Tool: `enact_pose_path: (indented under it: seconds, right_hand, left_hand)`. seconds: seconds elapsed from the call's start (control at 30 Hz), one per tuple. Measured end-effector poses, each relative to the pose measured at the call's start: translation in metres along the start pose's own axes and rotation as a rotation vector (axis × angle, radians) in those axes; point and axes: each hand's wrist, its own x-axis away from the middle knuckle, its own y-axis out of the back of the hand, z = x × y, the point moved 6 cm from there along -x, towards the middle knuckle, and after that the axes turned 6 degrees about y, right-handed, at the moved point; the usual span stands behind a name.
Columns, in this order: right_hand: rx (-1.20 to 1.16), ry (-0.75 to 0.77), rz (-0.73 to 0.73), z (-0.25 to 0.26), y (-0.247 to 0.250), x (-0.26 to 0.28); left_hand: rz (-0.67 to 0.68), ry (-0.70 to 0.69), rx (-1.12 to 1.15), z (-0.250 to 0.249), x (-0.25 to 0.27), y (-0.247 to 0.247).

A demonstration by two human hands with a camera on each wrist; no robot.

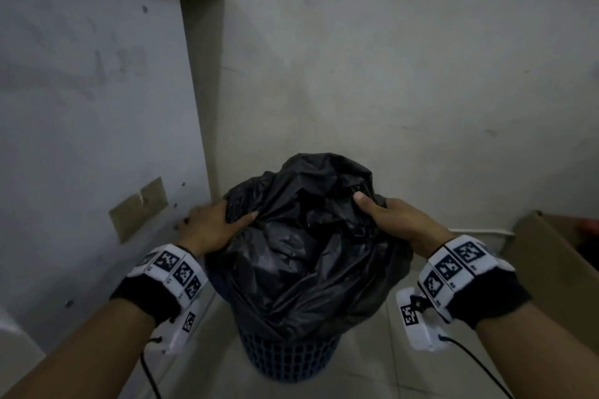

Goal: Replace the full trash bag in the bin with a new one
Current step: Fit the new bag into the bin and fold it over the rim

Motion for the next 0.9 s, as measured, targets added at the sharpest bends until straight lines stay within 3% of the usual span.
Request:
enact_pose_path:
  seconds: [0.07, 0.17, 0.27, 0.37, 0.43, 0.5, 0.57, 0.63, 0.7, 0.73, 0.9]
  right_hand:
    - [-0.002, 0.006, 0.036, 0.000, -0.005, -0.001]
    - [-0.008, 0.048, 0.043, 0.002, -0.012, 0.000]
    - [-0.119, 0.120, 0.028, 0.004, -0.023, -0.004]
    - [-0.344, 0.128, 0.061, 0.003, -0.037, -0.008]
    - [-0.376, 0.136, 0.076, -0.003, -0.045, -0.012]
    - [-0.193, 0.152, 0.119, -0.010, -0.054, -0.014]
    - [-0.015, 0.204, 0.099, -0.010, -0.057, -0.018]
    - [0.075, 0.305, -0.102, -0.003, -0.043, -0.023]
    - [0.247, 0.352, -0.307, 0.000, -0.026, -0.027]
    - [0.356, 0.327, -0.332, -0.004, -0.023, -0.031]
    - [0.614, 0.156, -0.107, -0.038, -0.042, -0.049]
  left_hand:
    - [0.034, -0.076, 0.102, -0.001, 0.006, -0.002]
    - [-0.079, -0.131, 0.094, 0.000, 0.003, 0.004]
    - [-0.053, -0.176, 0.219, -0.018, 0.008, 0.002]
    - [0.079, -0.068, 0.517, -0.037, 0.013, -0.009]
    - [0.147, 0.043, 0.531, -0.036, 0.011, -0.022]
    - [0.105, 0.014, 0.196, -0.031, 0.006, -0.027]
    - [-0.085, -0.034, -0.029, -0.024, 0.001, -0.018]
    - [-0.233, -0.041, -0.031, -0.013, -0.004, -0.004]
    - [-0.266, 0.000, 0.040, 0.004, -0.011, 0.006]
    - [-0.257, 0.028, 0.089, 0.014, -0.014, 0.008]
    - [-0.270, 0.093, 0.256, 0.040, -0.019, 0.007]
